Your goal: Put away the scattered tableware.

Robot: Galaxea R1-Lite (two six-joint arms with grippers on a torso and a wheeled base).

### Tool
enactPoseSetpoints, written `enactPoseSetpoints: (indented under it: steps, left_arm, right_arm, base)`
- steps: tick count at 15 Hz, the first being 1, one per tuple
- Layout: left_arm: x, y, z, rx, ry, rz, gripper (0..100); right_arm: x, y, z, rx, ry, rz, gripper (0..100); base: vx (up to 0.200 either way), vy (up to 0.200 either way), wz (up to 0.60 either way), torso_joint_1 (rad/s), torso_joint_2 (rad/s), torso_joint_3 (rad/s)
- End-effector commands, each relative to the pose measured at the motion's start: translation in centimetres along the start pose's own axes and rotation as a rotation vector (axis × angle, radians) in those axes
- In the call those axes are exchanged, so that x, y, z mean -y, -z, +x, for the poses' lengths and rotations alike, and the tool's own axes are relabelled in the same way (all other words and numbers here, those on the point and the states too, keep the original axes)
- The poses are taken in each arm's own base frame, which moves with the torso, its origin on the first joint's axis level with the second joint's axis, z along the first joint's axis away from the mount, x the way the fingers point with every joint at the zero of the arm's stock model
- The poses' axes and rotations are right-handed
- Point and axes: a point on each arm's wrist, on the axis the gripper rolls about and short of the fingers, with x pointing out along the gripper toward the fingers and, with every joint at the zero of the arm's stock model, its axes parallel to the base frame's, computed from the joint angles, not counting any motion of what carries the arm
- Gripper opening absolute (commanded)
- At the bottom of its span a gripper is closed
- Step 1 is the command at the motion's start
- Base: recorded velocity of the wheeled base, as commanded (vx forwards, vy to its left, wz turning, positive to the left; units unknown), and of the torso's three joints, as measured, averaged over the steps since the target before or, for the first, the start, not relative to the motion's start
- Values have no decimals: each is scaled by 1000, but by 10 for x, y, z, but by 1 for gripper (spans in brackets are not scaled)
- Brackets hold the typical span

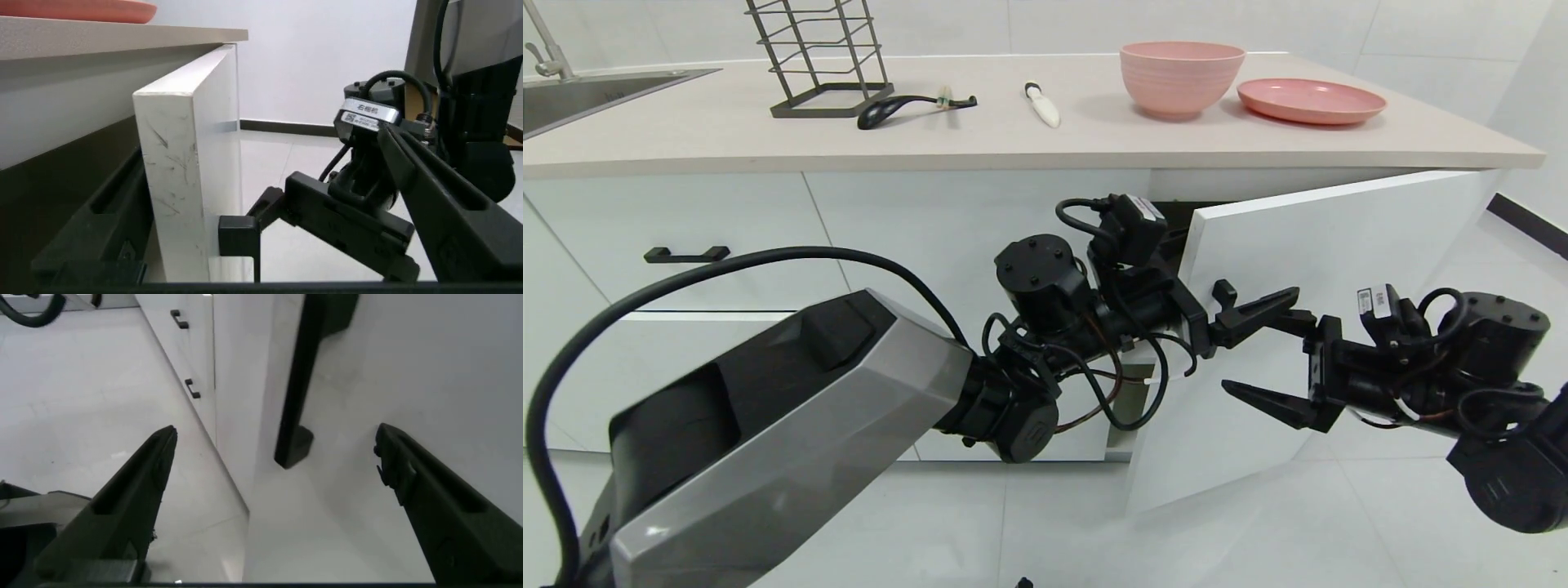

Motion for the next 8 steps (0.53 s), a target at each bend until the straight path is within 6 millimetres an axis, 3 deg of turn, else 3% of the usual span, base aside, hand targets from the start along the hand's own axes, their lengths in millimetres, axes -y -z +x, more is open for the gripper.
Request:
enactPoseSetpoints:
  steps: [1,4,8]
  left_arm:
    - [3,1,1,-1,12,-8,100]
    - [5,0,2,12,14,-7,100]
    - [5,0,1,17,15,-3,100]
  right_arm:
    - [-4,-8,-19,-6,45,-10,100]
    - [-26,-26,-39,-4,67,-34,100]
    - [-84,-53,-73,11,72,-80,100]
  base:
    - [0,0,0,0,0,0]
    - [0,0,0,0,0,0]
    - [0,0,0,0,0,0]
